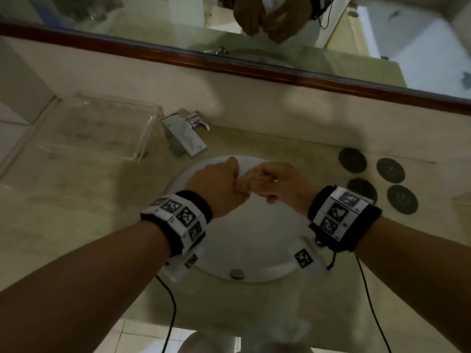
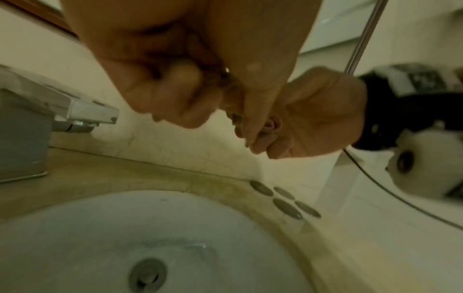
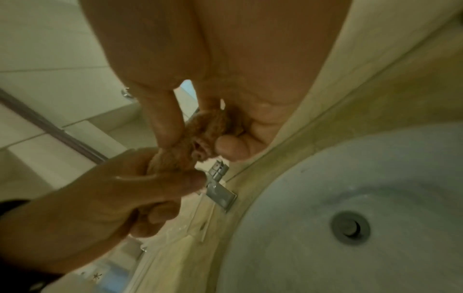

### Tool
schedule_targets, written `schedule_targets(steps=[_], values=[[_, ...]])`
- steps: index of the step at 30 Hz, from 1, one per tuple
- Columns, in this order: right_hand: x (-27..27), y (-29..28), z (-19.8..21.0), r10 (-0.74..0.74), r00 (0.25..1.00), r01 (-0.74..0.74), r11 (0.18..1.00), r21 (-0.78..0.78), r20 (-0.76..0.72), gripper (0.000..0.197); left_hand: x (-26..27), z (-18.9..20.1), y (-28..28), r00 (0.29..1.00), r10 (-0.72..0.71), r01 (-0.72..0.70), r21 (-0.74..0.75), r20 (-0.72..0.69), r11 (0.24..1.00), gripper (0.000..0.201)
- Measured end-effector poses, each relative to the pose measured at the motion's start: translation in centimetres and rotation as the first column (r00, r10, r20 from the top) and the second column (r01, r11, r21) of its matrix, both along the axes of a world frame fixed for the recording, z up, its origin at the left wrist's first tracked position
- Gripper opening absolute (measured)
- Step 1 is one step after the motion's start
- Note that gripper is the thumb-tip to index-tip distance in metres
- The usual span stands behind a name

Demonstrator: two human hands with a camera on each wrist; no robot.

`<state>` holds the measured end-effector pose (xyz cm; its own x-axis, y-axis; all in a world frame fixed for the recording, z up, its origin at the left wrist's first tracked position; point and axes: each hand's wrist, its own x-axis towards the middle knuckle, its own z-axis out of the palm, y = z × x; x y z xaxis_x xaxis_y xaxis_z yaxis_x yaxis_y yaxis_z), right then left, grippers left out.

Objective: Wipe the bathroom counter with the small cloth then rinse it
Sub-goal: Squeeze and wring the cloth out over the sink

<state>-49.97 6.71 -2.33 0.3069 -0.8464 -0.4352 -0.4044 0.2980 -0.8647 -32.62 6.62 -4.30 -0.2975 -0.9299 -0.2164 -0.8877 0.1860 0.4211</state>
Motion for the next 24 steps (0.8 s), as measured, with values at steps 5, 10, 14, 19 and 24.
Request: schedule_targets(steps=[5,10,14,19,24], values=[[-1.0,0.0,1.5,-0.092,0.990,0.112,0.974,-0.197,0.107,0.038,0.9,2.6,0.2,0.964,0.048,-0.060,-0.039,-0.262,0.997,0.043],[-0.8,-0.8,3.5,-0.052,0.969,0.112,0.964,-0.241,0.243,0.036,1.9,4.7,0.6,0.916,0.047,-0.058,-0.015,-0.399,0.998,0.038],[-1.1,-1.0,4.2,0.041,0.997,-0.010,0.905,-0.424,0.063,0.050,1.7,6.5,1.5,0.981,0.032,-0.043,-0.052,-0.190,0.998,0.046],[-0.1,-1.0,5.7,0.158,0.985,-0.105,0.867,-0.487,0.069,0.024,2.3,8.4,2.5,0.964,0.004,-0.046,-0.153,-0.264,0.987,0.034],[2.2,-1.1,7.3,0.195,0.976,-0.116,0.846,-0.521,0.099,0.017,5.0,8.5,2.6,0.934,0.021,-0.178,-0.415,-0.355,0.892,0.023]])
